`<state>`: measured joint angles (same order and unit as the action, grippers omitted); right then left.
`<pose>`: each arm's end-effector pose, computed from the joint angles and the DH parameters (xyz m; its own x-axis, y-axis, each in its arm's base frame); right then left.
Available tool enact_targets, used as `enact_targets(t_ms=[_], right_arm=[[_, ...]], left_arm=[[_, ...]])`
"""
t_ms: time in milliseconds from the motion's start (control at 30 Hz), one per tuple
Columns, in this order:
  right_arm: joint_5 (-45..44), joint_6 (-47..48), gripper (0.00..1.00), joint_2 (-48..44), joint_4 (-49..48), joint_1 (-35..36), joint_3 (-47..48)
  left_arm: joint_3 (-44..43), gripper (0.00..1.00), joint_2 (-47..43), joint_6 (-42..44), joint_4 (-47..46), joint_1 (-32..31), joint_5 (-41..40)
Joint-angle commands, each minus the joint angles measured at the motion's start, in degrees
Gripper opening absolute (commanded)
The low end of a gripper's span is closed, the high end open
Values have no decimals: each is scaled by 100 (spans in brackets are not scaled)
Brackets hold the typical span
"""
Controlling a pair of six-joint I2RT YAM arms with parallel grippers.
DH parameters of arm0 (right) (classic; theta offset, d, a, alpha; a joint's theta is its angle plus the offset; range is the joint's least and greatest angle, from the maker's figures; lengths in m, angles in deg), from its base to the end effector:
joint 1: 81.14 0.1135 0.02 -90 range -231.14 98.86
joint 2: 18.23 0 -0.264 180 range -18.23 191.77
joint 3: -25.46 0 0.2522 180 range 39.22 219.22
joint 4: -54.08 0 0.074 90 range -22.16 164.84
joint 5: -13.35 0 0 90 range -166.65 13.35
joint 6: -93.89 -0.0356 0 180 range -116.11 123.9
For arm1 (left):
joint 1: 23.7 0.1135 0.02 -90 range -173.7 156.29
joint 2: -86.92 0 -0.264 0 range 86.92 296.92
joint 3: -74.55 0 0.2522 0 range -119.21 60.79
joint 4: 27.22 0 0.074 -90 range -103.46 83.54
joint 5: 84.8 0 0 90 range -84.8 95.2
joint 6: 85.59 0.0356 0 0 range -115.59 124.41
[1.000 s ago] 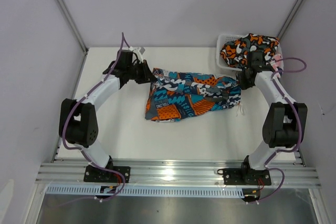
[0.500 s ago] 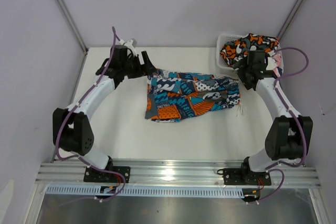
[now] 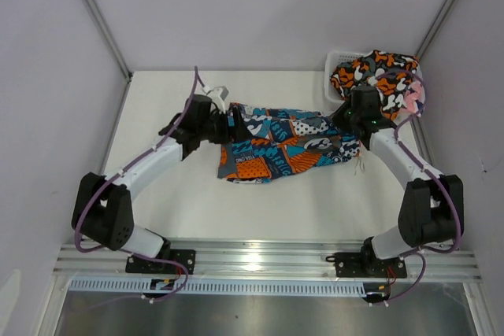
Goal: Fold and stack the shorts
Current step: Fold the shorts
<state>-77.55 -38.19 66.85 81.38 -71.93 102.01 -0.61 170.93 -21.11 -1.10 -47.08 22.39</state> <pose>0.3314 0.0532 0.2750 -0.5277 0.5933 -0.6079 0.2778 0.7969 0.5365 0.2989 -0.1407 0.2754 -0.7339 -0.1311 -0.6665 0.3161 0.8026 -0.5059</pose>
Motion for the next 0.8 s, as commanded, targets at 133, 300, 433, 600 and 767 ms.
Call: enact_targets(t_ms=[133, 300, 433, 600, 767], right_arm=[[170, 297, 0, 895, -378, 581, 472], [91, 192, 0, 1291, -589, 863, 454], [-138, 174, 0, 1677, -651, 994, 559], [-252, 227, 0, 1968, -607, 1047, 761], [-296, 262, 0, 2092, -598, 1083, 806]], left_arm=[[1034, 83, -491, -182, -761, -799, -4], [877, 75, -18, 90, -648, -1536, -811], [437, 69, 440, 617, -358, -2091, -1683], [-90, 63, 1021, 1039, -24, -2575, -2562], [14, 88, 916, 1338, -49, -2786, -2826]])
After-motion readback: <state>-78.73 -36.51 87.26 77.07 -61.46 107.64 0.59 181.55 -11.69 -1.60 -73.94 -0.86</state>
